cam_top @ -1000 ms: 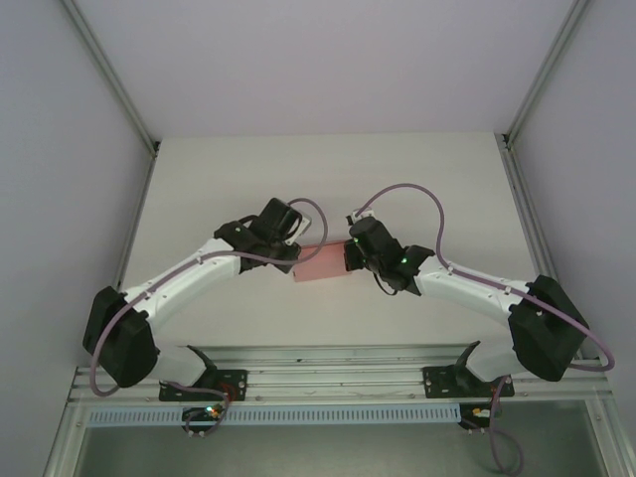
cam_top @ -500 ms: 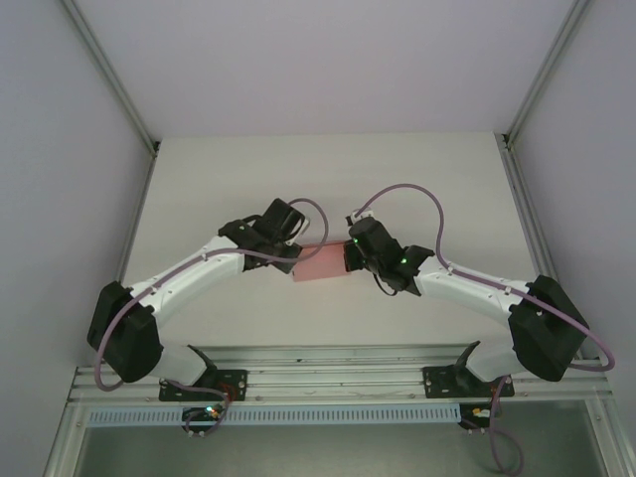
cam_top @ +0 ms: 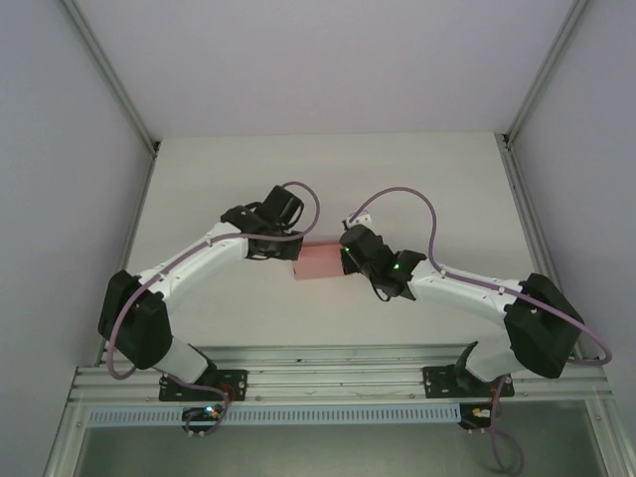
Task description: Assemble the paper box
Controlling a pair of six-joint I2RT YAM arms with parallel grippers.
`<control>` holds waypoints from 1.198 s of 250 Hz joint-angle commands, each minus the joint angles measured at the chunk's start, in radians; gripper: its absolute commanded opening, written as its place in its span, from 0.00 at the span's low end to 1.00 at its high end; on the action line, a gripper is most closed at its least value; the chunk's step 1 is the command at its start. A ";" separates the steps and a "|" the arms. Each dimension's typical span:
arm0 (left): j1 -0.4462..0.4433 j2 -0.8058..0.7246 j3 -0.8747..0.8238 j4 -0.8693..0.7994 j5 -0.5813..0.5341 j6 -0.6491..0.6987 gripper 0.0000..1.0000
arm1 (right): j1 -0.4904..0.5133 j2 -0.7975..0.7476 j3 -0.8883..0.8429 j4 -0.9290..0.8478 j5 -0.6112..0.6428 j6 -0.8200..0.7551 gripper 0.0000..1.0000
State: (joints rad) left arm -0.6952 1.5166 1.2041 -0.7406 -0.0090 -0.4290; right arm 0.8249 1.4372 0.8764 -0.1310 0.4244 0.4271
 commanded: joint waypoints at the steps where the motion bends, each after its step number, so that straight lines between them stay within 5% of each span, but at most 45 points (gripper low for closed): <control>1: 0.042 0.016 0.024 -0.028 0.211 -0.091 0.00 | 0.028 0.040 0.008 -0.046 0.007 0.031 0.00; 54: 0.144 -0.006 0.000 0.003 0.395 -0.151 0.00 | 0.031 0.023 -0.011 -0.030 -0.011 0.048 0.00; 82: 0.168 -0.003 0.026 -0.067 0.315 -0.159 0.00 | 0.032 0.020 -0.017 -0.018 -0.017 0.052 0.00; 159: 0.195 0.022 0.021 -0.026 0.378 -0.212 0.00 | 0.033 0.027 -0.021 -0.022 -0.016 0.055 0.00; 235: 0.111 0.009 0.001 -0.049 0.224 -0.036 0.00 | 0.032 0.020 -0.060 0.034 -0.005 0.030 0.00; 300: 0.048 -0.057 -0.155 0.063 0.147 -0.054 0.00 | 0.035 -0.017 -0.177 0.208 -0.064 -0.060 0.00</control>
State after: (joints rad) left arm -0.6292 1.4910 1.1278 -0.7052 0.1585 -0.4995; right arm 0.8474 1.4250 0.7559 0.0544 0.4400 0.4141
